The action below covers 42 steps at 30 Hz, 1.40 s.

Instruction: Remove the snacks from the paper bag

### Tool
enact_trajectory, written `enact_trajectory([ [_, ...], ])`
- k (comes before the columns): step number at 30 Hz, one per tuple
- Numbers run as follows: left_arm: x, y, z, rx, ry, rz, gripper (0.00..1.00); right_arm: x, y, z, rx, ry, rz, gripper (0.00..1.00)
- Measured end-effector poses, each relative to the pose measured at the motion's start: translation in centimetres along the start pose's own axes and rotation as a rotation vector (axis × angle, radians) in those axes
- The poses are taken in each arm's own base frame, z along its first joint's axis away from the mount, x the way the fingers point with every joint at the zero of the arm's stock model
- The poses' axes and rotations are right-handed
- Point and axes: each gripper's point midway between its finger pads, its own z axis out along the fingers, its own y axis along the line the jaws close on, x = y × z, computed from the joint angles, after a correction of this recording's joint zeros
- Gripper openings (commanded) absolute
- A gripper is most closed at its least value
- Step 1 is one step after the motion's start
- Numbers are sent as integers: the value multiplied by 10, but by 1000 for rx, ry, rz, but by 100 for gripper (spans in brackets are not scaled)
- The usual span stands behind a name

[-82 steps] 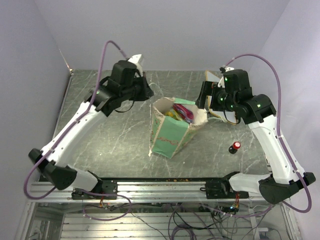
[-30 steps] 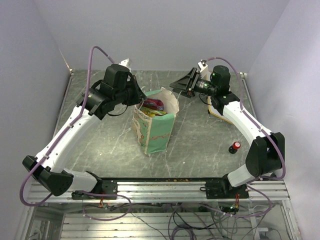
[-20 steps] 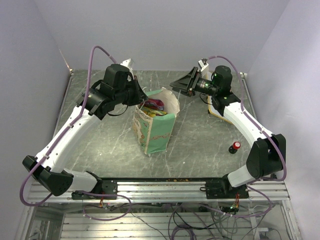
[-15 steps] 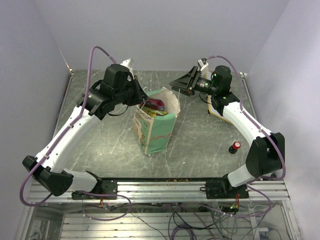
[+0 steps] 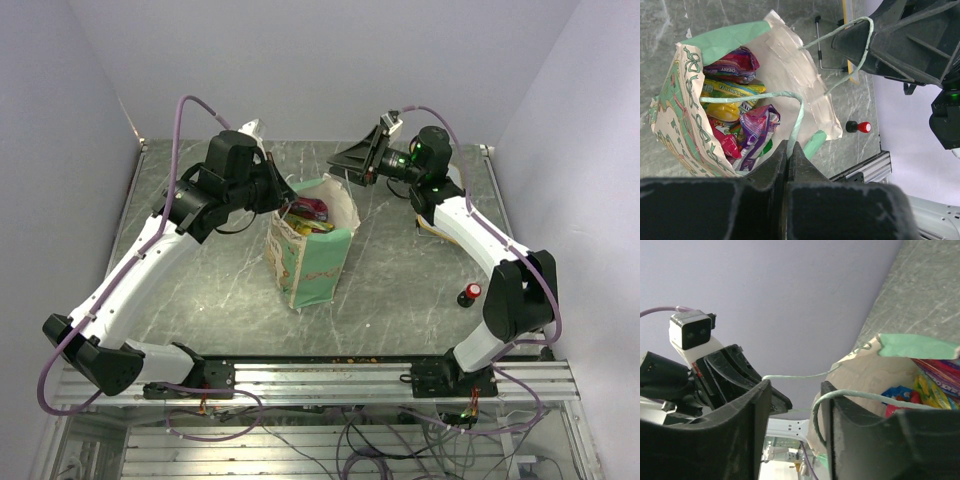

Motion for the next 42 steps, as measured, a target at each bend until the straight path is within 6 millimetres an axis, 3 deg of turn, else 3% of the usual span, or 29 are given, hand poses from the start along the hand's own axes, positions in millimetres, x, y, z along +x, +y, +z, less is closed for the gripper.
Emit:
enact_trajectory([
  [2,0,0,0,-1,-1,-1,7,-2,5,5,-14,4,1,21],
  [4,0,0,0,-1,0,-1,7,-3,9,9,-23,7,-2,0],
  [15,-11,-18,0,45,3,-3,7,-29,21,8,58,-56,-109,0],
  [26,-6,-75,31,286,74,-60,7,-69,18,-72,276,-203,-225,0],
  [31,5,-90,56,317,128,-55,7,-75,37,-86,337,-180,-337,0],
  [37,26,-76,72,296,165,-93,7,-67,45,-85,287,-124,-375,0],
  [42,62,-40,76,204,241,-124,7,-44,16,-75,249,-50,-278,0],
])
